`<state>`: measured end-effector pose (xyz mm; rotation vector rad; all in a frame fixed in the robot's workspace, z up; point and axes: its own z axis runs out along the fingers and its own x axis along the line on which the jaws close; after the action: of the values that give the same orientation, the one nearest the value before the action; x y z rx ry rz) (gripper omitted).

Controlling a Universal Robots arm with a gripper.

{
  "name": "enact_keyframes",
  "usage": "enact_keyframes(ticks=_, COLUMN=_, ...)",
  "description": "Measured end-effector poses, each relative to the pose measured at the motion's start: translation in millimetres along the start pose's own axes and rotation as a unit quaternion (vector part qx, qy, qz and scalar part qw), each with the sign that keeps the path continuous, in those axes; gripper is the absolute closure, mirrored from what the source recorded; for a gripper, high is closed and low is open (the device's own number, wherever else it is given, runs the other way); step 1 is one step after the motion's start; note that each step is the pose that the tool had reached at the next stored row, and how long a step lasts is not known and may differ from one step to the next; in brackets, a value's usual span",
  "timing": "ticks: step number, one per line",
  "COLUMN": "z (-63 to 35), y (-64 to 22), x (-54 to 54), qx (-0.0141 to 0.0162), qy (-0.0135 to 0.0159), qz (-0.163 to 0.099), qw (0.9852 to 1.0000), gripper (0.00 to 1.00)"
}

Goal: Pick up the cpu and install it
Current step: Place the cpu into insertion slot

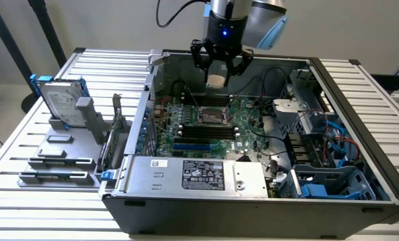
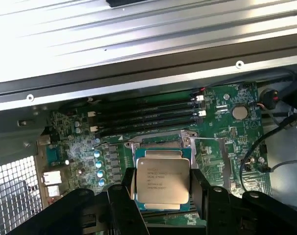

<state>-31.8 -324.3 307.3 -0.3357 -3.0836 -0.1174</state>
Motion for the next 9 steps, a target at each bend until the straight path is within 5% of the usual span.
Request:
enact_keyframes(ticks=5, z=3.0, y=-0.2, x=-0.1, qx=-0.0021, qy=-0.0032, qz=0.045, qw=0.9990, gripper=0.45)
enact_keyframes(ticks=9, z=5.5, y=-0.4, x=-0.2, qx=-0.0037, qy=-0.0058, qz=0.081, qw=0.9967, gripper=0.45)
